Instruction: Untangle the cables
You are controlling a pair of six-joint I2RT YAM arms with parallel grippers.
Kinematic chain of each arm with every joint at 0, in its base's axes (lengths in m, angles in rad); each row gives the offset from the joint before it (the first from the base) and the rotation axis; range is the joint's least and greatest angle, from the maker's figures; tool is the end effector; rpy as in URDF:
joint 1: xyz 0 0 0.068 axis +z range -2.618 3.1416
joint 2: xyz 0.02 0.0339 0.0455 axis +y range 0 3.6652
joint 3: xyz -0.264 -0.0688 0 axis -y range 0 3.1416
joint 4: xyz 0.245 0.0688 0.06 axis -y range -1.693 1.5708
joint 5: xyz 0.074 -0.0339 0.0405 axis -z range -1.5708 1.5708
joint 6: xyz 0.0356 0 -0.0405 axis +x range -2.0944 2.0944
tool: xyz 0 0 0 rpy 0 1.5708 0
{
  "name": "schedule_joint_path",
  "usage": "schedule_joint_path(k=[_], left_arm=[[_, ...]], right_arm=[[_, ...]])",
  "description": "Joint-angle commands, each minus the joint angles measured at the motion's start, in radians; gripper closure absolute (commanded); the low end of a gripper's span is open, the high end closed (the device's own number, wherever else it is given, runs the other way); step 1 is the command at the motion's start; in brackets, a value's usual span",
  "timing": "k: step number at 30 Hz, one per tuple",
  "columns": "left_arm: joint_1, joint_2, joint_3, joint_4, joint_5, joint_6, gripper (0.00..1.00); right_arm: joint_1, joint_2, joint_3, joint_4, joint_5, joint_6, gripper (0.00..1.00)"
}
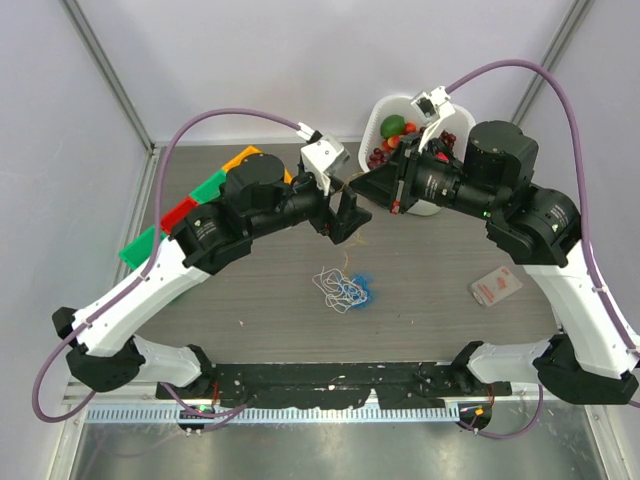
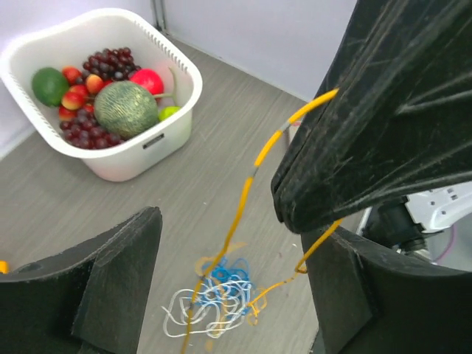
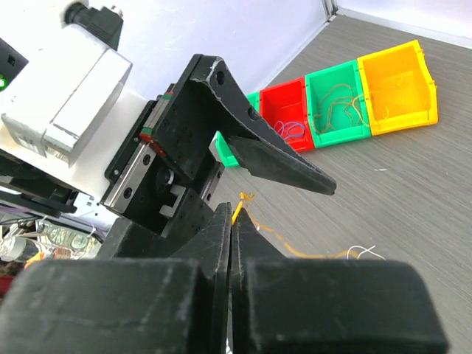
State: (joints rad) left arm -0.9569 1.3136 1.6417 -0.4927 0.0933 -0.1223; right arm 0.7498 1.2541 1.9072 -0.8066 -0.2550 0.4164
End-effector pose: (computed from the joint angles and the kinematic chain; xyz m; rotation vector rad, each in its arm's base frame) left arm 0.1548 -0.2254 0.4866 0.8011 1.6298 -0.8629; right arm 0.1425 0.1450 0.5443 -0.5027 1.7739 1.0611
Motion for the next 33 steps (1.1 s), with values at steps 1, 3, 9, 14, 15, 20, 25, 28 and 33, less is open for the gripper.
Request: schedule_joint_path(k=[1,3,9,14,15,20,25,28,33], left_arm=[[-0.011,0.009,0.090,0.003,-0.073,0.049,0.30],[-0.013,0.018,0.098,0.003,-0.078,0.033,0.50],[-0.013,0.024,0.107,0.005,-0.075,-0.023,1.00],[0.009,-0.002,0.109,-0.039,-0.130,-0.153,1.00],[0.027,-0.007,0.112,-0.053,-0.122,-0.199,1.00],[0.173,-0.019,0.101,-0.107,-0.017,-0.538,1.00],[0.338,-0.028,0.040,-0.052,0.210,-0.847,1.00],[0.377,-0.045,0.015,0.000,0.275,-0.945,1.00],[0.402,-0.037,0.023,0.023,0.336,-1.036,1.00]], right_arm=[[-0.001,-0.045,-0.031,0.101,-0.009,0.021,0.99],[-0.003,-0.050,-0.036,0.110,0.008,0.027,0.99],[-0.003,-0.042,-0.043,0.081,0.055,-0.019,0.76],[-0.003,-0.122,-0.118,0.014,0.301,-0.085,0.27],[-0.003,-0.137,-0.135,0.014,0.350,-0.096,0.25],[-0.004,-0.223,-0.321,0.099,0.271,-0.119,0.22],[-0.004,-0.281,-0.563,0.282,0.013,-0.139,0.22],[-0.003,-0.274,-0.611,0.346,-0.045,-0.165,0.23],[0.031,-0.216,-0.629,0.394,-0.009,-0.240,0.23]])
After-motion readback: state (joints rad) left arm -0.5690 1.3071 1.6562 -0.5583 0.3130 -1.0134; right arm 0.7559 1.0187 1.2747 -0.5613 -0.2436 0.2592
